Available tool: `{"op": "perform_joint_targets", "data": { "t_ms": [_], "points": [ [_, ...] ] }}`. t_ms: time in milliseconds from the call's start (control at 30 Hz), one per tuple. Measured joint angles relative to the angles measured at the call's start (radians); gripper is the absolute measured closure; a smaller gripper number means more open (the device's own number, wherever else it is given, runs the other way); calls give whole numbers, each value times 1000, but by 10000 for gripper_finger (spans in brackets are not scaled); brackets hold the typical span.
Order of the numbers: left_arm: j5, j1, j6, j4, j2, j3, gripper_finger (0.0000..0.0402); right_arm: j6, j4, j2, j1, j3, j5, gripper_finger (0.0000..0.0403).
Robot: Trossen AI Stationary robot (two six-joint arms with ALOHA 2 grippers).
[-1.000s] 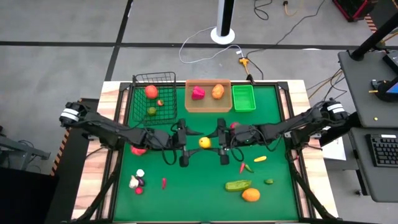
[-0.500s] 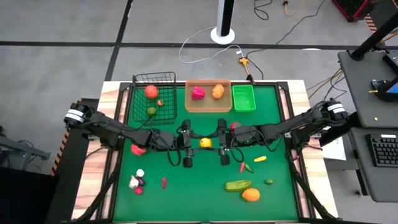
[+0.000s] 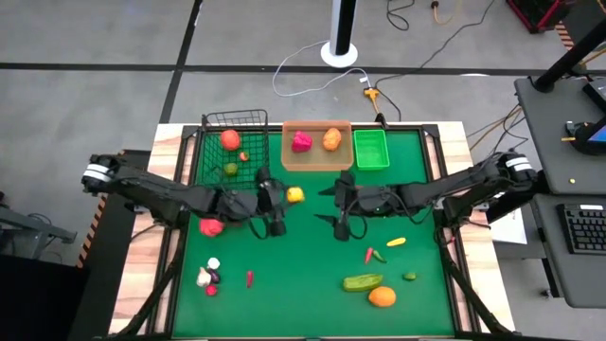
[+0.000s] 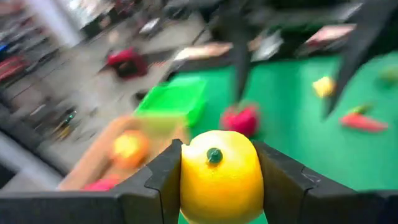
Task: Sort produce into baskets
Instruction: Put the yellow lemon into the black wire basket
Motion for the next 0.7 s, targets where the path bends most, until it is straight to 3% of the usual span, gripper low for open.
{"op": "perform_joint_targets", "data": {
  "t_ms": [167, 367, 467, 600, 700],
  "points": [
    [-69, 144, -99, -260, -120, 0, 255, 60, -129, -3, -15, 49, 4, 81],
    [-14, 452, -163, -544, -191, 0, 255, 83, -157, -1, -17, 60, 4, 72],
    [89, 623, -133, -581, -182, -2, 255, 93, -166, -1, -17, 60, 4, 72],
    [322, 822, -54, -552, -122, -3, 255, 106, -173, 1, -19, 60, 3, 71],
    [376, 916, -29, -549, -64, 5, 255, 107, -178, 1, -21, 60, 3, 71]
  ]
}}
